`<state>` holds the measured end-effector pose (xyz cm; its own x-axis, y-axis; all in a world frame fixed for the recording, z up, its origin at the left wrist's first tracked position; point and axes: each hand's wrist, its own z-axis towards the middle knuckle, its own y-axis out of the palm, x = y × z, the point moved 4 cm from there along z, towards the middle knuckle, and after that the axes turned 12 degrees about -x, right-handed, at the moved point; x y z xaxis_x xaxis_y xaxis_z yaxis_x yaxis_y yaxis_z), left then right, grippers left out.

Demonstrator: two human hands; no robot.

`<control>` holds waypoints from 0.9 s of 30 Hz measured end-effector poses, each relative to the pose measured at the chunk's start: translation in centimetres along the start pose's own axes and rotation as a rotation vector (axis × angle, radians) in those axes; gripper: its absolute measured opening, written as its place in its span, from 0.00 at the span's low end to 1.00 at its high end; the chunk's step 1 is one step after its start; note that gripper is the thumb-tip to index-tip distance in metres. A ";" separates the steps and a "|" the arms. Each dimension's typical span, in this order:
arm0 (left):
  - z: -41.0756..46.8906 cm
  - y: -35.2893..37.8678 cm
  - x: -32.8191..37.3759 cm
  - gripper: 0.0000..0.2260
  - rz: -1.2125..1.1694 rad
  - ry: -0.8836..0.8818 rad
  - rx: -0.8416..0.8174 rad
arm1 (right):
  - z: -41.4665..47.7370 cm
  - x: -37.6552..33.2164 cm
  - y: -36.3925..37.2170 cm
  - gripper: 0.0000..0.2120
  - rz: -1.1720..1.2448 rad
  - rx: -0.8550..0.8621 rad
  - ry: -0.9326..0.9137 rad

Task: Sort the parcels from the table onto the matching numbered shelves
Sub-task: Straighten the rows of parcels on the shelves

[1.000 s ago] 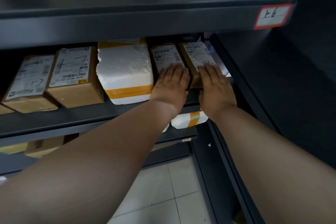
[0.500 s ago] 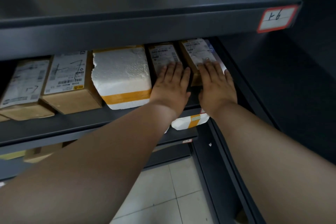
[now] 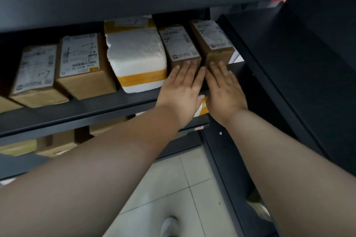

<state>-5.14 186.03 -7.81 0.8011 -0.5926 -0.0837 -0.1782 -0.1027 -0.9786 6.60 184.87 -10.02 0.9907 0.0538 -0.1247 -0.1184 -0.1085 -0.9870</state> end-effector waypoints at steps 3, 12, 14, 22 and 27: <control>-3.0 1.0 -0.5 0.30 0.028 0.008 -0.035 | -2.1 -2.8 1.2 0.36 -0.089 -0.064 0.009; -16.4 6.4 -7.0 0.28 0.022 0.063 -0.159 | -7.8 -16.2 5.8 0.36 -0.163 -0.184 -0.036; -19.7 8.1 -9.4 0.28 0.010 0.058 -0.197 | -8.9 -19.6 7.2 0.35 -0.111 -0.222 -0.045; -29.0 15.2 -19.2 0.27 -0.032 -0.100 -0.320 | -10.4 -30.9 12.0 0.31 0.005 -0.263 -0.159; -31.1 19.1 -22.9 0.27 -0.113 -0.217 -0.295 | -8.9 -35.0 15.3 0.30 0.021 -0.238 -0.268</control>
<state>-44.65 172.84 -18.77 0.9218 -0.3849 -0.0466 -0.2129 -0.4021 -0.8905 -29.31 172.45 -19.83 0.9318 0.3045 -0.1976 -0.0881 -0.3384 -0.9369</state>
